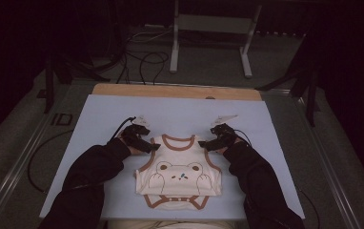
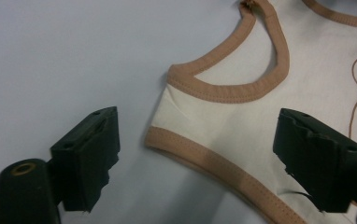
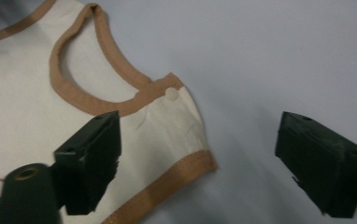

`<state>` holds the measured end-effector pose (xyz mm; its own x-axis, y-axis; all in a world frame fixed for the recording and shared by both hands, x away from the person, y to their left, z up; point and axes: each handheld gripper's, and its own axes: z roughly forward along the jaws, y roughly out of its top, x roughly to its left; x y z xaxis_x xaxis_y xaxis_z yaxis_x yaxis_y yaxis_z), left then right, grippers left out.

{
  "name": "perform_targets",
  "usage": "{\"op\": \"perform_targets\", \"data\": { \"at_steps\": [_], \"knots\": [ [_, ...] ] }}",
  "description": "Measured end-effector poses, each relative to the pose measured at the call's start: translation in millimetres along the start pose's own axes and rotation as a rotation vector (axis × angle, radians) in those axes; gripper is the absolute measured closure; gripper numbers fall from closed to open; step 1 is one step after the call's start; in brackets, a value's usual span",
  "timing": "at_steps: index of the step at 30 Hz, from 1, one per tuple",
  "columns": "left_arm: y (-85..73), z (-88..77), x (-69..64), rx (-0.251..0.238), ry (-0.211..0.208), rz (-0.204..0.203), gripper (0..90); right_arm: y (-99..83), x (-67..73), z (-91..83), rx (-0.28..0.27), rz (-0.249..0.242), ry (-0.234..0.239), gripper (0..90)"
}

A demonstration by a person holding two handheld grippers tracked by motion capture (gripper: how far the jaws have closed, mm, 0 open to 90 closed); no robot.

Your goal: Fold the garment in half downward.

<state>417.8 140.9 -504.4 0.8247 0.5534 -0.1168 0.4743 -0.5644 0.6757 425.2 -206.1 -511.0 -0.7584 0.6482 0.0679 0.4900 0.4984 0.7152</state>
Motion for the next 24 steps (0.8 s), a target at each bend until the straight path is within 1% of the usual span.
{"op": "perform_targets", "data": {
  "at_steps": [1,2,3,4,6,7,8,9,11,15,16,18,20,24],
  "knots": [
    [-0.2,0.9,0.4,0.006,-0.001,0.004,20.6,-0.4,-0.2,0.1,-0.003,0.001,-0.001,23.4],
    [-0.5,1.7,0.6,0.008,-0.002,0.001,22.7,-0.7,-0.4,0.5,-0.005,-0.003,-0.008,23.5],
    [-0.7,2.8,0.7,0.014,-0.001,0.003,22.7,-0.7,-0.9,1.2,0.001,-0.003,-0.011,25.3],
    [-0.7,3.8,0.4,0.019,0.010,0.001,23.4,-0.7,-1.3,1.8,0.003,-0.001,-0.008,29.2],
    [-1.3,5.0,0.5,0.020,0.023,-0.001,26.7,-0.9,-1.4,3.4,0.014,-0.008,-0.006,31.6],
    [-1.7,5.6,0.5,0.018,0.020,-0.006,30.1,-1.0,-1.5,4.4,0.022,-0.011,-0.005,34.8],
    [-2.0,6.0,0.1,0.023,0.029,0.001,32.0,-1.3,-1.5,5.3,0.027,-0.016,-0.003,35.8],
    [-2.3,7.0,-0.1,0.027,0.025,-0.003,34.9,-1.5,-1.5,6.4,0.032,-0.015,-0.002,36.1],
    [-2.8,9.1,-0.5,0.035,0.029,-0.004,38.3,-1.8,-1.2,8.0,0.042,-0.011,0.005,39.8],
    [-4.1,12.7,-1.1,0.048,0.049,0.001,45.7,-2.4,0.2,11.0,0.055,-0.021,0.003,45.7],
    [-3.9,12.9,-1.2,0.047,0.050,0.001,46.4,-2.2,1.2,11.2,0.055,-0.025,-0.009,47.6],
    [-2.9,13.1,-1.1,0.054,0.057,0.004,48.1,-1.5,1.3,11.0,0.058,-0.023,-0.004,50.5],
    [-1.7,14.2,-2.2,0.058,0.071,0.012,49.6,-1.0,3.4,11.5,0.065,-0.046,-0.016,53.6],
    [0.2,16.4,-3.4,0.062,0.085,0.022,50.2,0.7,7.5,11.4,0.078,-0.075,-0.006,63.2]
  ]
}}
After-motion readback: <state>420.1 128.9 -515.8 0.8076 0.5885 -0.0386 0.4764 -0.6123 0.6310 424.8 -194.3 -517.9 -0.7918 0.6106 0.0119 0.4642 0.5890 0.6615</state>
